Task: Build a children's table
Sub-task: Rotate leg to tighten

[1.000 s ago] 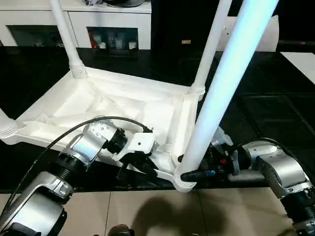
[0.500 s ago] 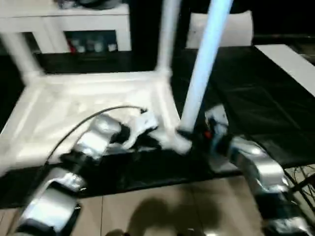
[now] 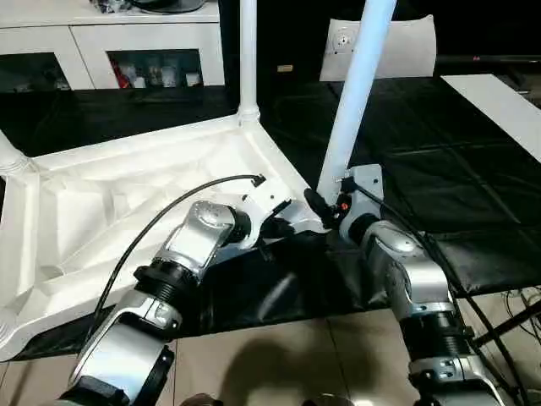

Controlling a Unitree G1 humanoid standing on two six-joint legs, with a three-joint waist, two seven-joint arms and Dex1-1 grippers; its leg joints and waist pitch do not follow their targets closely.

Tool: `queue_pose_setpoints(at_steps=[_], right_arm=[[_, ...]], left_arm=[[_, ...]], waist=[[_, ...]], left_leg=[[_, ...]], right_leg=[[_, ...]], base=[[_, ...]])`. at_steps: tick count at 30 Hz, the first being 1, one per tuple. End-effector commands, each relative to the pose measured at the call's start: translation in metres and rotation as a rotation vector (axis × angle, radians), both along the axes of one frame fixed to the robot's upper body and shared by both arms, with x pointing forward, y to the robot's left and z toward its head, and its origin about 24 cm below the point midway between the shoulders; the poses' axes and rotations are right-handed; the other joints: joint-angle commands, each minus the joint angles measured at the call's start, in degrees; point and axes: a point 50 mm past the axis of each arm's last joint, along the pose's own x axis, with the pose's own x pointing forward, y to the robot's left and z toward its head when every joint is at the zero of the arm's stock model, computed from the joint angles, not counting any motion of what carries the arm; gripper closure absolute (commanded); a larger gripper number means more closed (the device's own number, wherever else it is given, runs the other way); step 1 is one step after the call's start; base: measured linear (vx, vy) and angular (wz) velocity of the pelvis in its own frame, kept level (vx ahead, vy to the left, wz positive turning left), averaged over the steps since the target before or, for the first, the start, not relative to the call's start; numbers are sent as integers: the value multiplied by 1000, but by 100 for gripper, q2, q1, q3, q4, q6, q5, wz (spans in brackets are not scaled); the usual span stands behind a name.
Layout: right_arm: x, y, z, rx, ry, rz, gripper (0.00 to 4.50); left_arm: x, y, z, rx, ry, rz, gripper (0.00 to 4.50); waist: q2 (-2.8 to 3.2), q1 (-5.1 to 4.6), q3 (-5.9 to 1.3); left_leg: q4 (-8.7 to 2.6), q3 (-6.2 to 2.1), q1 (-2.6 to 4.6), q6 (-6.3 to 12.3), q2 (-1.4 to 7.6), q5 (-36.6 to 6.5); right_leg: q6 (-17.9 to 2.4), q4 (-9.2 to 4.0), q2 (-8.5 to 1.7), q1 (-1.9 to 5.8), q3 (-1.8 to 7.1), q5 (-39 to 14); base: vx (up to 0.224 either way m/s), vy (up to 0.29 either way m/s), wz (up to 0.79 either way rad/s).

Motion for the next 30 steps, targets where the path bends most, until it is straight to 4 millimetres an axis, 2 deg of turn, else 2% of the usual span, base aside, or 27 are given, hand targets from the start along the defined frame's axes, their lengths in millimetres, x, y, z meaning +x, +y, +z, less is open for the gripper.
queue_pose_setpoints(at_steps=[1, 2, 4, 5, 6, 9, 10, 12, 13, 16, 18, 20, 21, 23, 24, 25, 27, 28, 30], right_arm=[[-10, 20, 0, 29, -24, 188, 108], [-12, 15, 1, 27, -31, 213, 87], [-16, 4, 2, 5, -46, 276, 82], [-19, -3, 2, -14, -54, 325, 69], [-22, -8, 2, -29, -58, 371, 56], [-31, -23, 5, -41, -55, 505, 36], [-35, -28, 6, -45, -46, 561, 29], [-43, -37, 7, -57, -7, 683, 13], [-43, -37, 7, -58, -4, 692, 13], [-51, -43, 9, -74, 34, 822, 13], [-56, -45, 11, -75, 51, 918, 13], [-56, -46, 11, -73, 59, 954, 47], [-56, -46, 11, -73, 59, 954, 47], [-57, -47, 12, -63, 81, 1010, 54], [-57, -47, 12, -59, 88, 1029, 73], [-58, -46, 12, -58, 92, 1040, 86], [-58, -45, 12, -56, 103, 1069, 95], [-59, -44, 12, -52, 109, 1081, 104], [-60, -42, 12, -49, 119, 1105, 131]], left_arm=[[3, -7, 19, -39, -117, -75, 450], [1, -4, 18, -39, -110, -109, 450], [-3, 0, 17, -45, -106, -194, 450], [-6, 3, 17, -39, -95, -232, 450], [-8, 6, 16, -21, -97, -272, 450], [-14, 14, 15, 17, -88, -398, 450], [-16, 17, 16, 15, -75, -439, 450], [-20, 20, 17, 13, -40, -519, 450], [-21, 20, 17, 13, -37, -525, 450], [-26, 23, 18, 33, 1, -626, 450], [-29, 25, 18, 58, 27, -698, 450], [-30, 25, 18, 65, 31, -728, 450], [-30, 25, 18, 65, 31, -728, 450], [-33, 26, 19, 77, 46, -780, 450], [-34, 26, 20, 82, 49, -794, 450], [-34, 26, 20, 86, 51, -801, 450], [-35, 26, 20, 101, 53, -819, 450], [-35, 27, 20, 102, 53, -822, 450], [-35, 28, 20, 106, 54, -827, 450]], waist=[[20, 53, -408], [25, 39, -421], [29, 62, -430], [-17, 50, -436], [-2, 71, -438], [11, 107, -425], [19, 121, -419], [20, 162, -403], [25, 214, -403], [27, 303, -410], [25, 347, -397], [41, 375, -393], [8, 381, -393], [26, 414, -388], [27, 422, -388], [9, 425, -393], [12, 427, -397], [-11, 434, -405], [-2, 448, -410]], left_leg=[[-381, -79, 51, 132, 219, -886], [-371, -73, 51, 186, 221, -761], [-356, -75, 45, 311, 217, -582], [-345, -59, 39, 392, 220, -509], [-343, -69, 40, 411, 222, -485], [-337, -56, 52, 522, 249, -582], [-337, -45, 74, 528, 265, -677], [-349, -43, 93, 482, 277, -823], [-352, -39, 118, 452, 296, -855], [-349, -37, 104, 424, 316, -792], [-351, -33, 99, 409, 318, -922], [-357, -40, 93, 348, 318, -1028], [-360, -37, 96, 329, 316, -1057], [-370, -44, 106, 258, 321, -1141], [-371, -44, 112, 242, 325, -1166], [-372, -46, 111, 234, 323, -1152], [-371, -49, 100, 251, 321, -1094], [-368, -47, 102, 263, 327, -1039], [-355, -43, 96, 288, 320, -962]], right_leg=[[-1324, -422, -392, 350, 197, -274], [-1382, -393, -384, 353, 193, 6], [-1448, -364, -381, 377, 183, 353], [-1513, -346, -384, 385, 182, 537], [-1528, -339, -388, 393, 176, 567], [-1587, -348, -399, 382, 173, 521], [-1621, -363, -409, 347, 172, 372], [-1631, -384, -407, 332, 168, 68], [-1622, -381, -402, 326, 168, -9], [-1644, -348, -418, 312, 153, 12], [-1628, -368, -428, 303, 151, -199], [-1590, -392, -441, 292, 150, -408], [-1570, -399, -441, 294, 150, -479], [-1518, -413, -445, 272, 152, -709], [-1514, -412, -443, 266, 151, -734], [-1516, -400, -439, 268, 151, -708], [-1511, -390, -437, 269, 147, -640], [-1524, -384, -444, 269, 145, -573], [-1537, -375, -445, 270, 145, -486]], base=[[0, 0, 0], [0, 0, 0], [0, 0, 0], [0, 0, 0], [0, 0, 0], [0, 0, 0], [0, 0, 0], [0, 0, 0], [0, 0, 0], [0, 0, 0], [0, 0, 0], [0, 0, 0], [0, 0, 0], [0, 0, 0], [0, 0, 0], [0, 0, 0], [0, 0, 0], [0, 0, 0], [0, 0, 0]])
